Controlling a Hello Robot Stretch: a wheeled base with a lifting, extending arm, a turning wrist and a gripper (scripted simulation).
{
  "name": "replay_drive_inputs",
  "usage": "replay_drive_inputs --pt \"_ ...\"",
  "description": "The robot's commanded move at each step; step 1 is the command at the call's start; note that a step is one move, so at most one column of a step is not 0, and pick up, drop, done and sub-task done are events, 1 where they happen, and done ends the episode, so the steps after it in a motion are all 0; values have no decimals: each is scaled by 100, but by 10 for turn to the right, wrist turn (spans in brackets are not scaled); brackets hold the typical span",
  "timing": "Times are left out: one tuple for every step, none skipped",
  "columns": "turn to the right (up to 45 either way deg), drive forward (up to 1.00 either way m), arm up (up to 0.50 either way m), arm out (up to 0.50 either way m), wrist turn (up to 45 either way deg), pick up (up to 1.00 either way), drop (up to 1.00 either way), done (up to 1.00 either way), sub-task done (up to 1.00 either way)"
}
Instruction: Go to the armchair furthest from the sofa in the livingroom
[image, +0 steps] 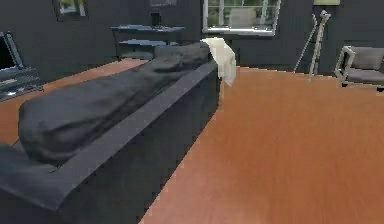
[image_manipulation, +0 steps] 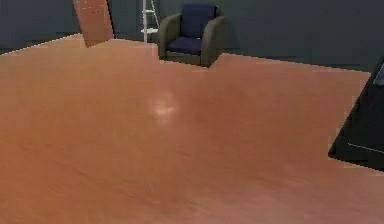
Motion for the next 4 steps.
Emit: replay_drive_inputs --pt "330 0 0 0 0 0 0 0 0" --pt "0 100 0 0 0 0 0 0 0" --pt "0 100 0 0 0 0 0 0 0" --pt "0 100 0 0 0 0 0 0 0"
